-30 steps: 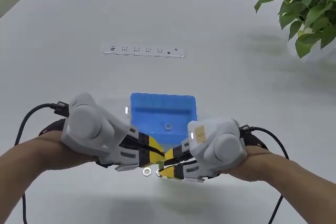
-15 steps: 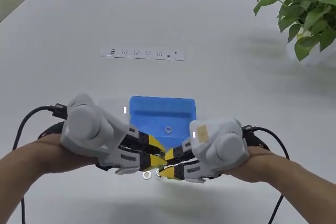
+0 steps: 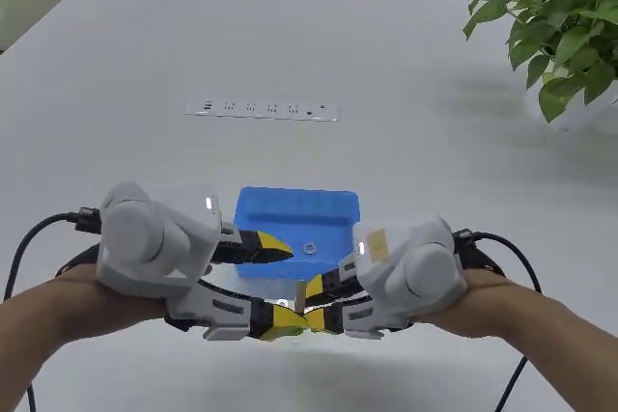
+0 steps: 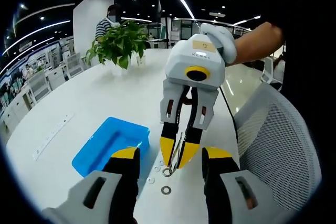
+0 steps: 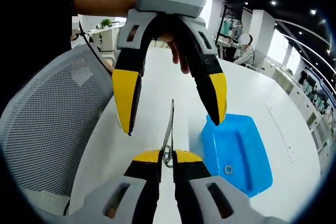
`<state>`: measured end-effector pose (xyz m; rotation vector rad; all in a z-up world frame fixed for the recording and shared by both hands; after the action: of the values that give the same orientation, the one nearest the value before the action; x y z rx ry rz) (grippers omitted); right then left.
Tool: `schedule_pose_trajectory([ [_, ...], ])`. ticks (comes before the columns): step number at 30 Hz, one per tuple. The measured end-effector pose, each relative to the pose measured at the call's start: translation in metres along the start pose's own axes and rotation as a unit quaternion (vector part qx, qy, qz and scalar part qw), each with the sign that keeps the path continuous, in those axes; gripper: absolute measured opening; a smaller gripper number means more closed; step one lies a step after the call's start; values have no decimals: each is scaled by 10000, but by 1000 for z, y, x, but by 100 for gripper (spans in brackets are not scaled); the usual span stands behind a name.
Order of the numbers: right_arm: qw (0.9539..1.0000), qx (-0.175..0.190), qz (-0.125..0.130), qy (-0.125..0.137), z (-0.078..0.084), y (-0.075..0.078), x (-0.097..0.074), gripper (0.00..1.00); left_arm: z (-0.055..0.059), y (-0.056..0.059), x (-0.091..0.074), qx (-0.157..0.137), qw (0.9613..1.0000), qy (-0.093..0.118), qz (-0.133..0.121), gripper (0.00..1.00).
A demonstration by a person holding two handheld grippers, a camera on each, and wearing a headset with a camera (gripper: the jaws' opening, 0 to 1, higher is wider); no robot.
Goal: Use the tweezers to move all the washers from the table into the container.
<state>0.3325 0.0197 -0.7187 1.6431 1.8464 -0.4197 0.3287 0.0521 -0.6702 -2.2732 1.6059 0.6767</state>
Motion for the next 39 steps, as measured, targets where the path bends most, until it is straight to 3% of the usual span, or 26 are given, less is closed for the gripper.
schedule_pose_trajectory([
  [21, 9999, -57, 80, 102, -22, 21, -21, 9, -2, -8, -28, -481, 9949, 504, -724, 94],
  [26, 9998, -104, 97, 140, -29, 29, -24, 9, -1, -8, -33, -540, 9936, 533, -841, 99],
  [39, 9995, -179, 214, 177, -33, 56, -22, 9, 3, -12, -42, -687, 9902, 661, -1022, 99],
])
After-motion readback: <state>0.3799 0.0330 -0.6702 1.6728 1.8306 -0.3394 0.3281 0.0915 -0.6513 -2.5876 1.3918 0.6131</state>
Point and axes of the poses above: the centre of the closed fingertips' face, and the gripper's own axes: x roughly forward along the fingers, y roughly to its right, z roughly out of its underside, the point moved 3 cm from there along -x, roughly backward along the fingers, and after that the axes turned 4 degrees about z, right-handed, at the moved point
